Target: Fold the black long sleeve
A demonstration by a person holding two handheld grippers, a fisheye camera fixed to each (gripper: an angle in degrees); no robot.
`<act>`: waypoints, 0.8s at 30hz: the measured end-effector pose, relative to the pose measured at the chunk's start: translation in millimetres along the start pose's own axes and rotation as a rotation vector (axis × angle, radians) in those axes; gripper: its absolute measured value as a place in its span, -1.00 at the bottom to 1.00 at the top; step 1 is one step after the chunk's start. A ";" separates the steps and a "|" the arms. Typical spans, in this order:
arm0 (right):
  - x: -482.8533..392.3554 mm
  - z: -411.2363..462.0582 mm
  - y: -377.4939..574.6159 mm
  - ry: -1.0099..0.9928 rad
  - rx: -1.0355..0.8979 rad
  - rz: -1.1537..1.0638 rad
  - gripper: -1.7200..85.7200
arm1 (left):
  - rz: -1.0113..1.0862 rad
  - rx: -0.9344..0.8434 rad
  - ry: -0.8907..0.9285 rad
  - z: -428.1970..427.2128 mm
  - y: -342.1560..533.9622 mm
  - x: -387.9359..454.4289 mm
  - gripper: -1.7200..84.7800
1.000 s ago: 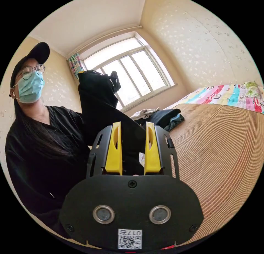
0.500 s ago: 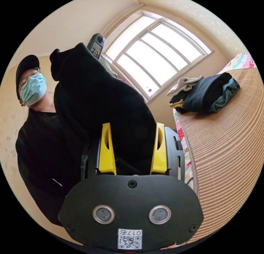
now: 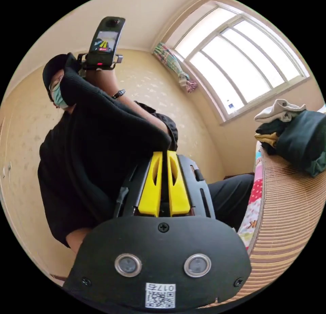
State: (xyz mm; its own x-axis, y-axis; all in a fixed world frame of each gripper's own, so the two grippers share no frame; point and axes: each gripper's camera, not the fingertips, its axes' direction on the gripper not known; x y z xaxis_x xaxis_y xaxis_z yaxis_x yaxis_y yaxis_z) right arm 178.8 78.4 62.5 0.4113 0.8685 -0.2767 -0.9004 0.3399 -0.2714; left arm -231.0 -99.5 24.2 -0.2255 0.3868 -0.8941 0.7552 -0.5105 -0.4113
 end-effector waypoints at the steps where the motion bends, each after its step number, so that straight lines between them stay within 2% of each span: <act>1: -7.0 -5.4 2.4 0.088 0.021 0.022 -0.86 | 0.021 -0.014 -0.025 0.4 -3.5 9.0 -0.96; 3: -40.7 -56.1 14.7 0.415 0.191 0.179 -0.88 | 0.144 -0.081 -0.165 4.2 -18.0 55.1 -0.96; 5: -89.9 -104.3 22.3 0.639 0.392 0.231 -0.89 | 0.245 -0.121 -0.290 7.4 -27.3 91.9 -0.96; 6: -136.9 -127.4 20.0 0.784 0.511 0.192 -0.89 | 0.316 -0.139 -0.387 9.6 -31.4 116.9 -0.97; 7: -161.4 -133.9 15.7 0.857 0.553 0.160 -0.89 | 0.343 -0.136 -0.446 10.6 -32.5 128.3 -0.97; 9: -258.6 -132.0 -17.2 1.145 0.646 0.008 -0.90 | 0.439 -0.149 -0.703 19.2 -33.3 163.6 -0.97; 12: -350.9 -85.4 -68.8 1.389 0.685 -0.208 -0.90 | 0.504 -0.165 -0.960 30.3 -32.6 183.9 -0.97; 14: -389.7 -53.0 -88.8 1.405 0.756 -0.375 -0.90 | 0.526 -0.139 -1.062 33.6 -32.9 189.6 -0.98; 16: -414.0 -26.8 -114.5 1.476 0.778 -0.416 -0.90 | 0.549 -0.119 -1.153 38.1 -37.1 192.5 -0.98; 18: -423.9 3.7 -149.1 1.711 0.765 -0.459 -0.90 | 0.584 -0.119 -1.295 46.4 -51.9 188.9 -0.98; 19: -422.7 7.5 -158.3 1.759 0.758 -0.463 -0.90 | 0.594 -0.126 -1.344 48.7 -57.8 185.3 -0.98; 21: -403.6 -0.5 -204.4 1.864 0.680 -0.429 -0.90 | 0.629 -0.186 -1.665 51.9 -93.6 157.3 -0.98; 22: -394.0 -8.6 -219.4 1.884 0.618 -0.402 -0.90 | 0.624 -0.219 -1.744 48.2 -106.5 146.8 -0.98; 24: -334.5 -73.5 -277.9 1.909 0.391 -0.151 -0.89 | 0.506 -0.270 -2.030 3.4 -166.5 102.9 -0.97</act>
State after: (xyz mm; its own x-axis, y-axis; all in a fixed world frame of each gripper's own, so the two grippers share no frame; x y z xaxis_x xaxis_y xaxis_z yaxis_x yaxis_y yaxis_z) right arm 301.9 -333.1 162.8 -0.1776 -0.5446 -0.8197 -0.7153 0.6435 -0.2725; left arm -382.0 22.7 0.1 -0.0733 -0.9878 0.1374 0.9577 -0.1081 -0.2667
